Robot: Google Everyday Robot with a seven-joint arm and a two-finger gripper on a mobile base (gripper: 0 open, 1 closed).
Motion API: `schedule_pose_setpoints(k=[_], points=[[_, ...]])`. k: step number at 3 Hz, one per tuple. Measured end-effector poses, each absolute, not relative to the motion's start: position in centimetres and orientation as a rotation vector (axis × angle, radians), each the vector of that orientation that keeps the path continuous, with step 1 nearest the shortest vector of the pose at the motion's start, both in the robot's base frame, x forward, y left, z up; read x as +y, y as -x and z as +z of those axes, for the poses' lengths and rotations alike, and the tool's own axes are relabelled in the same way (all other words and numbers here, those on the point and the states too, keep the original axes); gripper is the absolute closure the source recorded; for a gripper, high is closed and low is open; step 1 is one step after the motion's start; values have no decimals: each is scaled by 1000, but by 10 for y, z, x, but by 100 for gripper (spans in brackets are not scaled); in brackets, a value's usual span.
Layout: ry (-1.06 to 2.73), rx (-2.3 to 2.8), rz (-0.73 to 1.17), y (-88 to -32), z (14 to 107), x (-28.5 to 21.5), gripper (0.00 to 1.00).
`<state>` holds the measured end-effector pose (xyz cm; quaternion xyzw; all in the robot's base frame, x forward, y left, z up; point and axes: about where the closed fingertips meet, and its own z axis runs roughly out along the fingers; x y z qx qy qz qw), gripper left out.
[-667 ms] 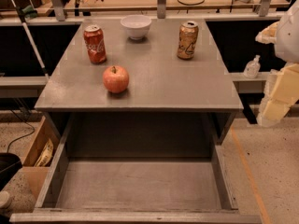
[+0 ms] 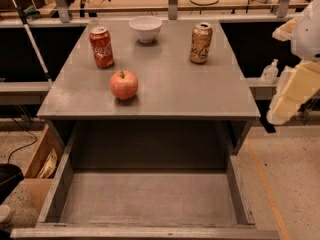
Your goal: Place orange can into top drawer
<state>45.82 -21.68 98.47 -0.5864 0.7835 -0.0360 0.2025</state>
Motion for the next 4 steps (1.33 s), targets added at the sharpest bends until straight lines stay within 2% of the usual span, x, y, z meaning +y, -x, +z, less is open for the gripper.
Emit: schedule_pose_setpoints(k=[1,2,3,4], points=[[1421,2099,27,-512,973,-234,0],[1114,1874,200,-610,983,-248,0],[960,1728,318,-670,996,-245,0],[934,1709,336,-680,997,-248,0]])
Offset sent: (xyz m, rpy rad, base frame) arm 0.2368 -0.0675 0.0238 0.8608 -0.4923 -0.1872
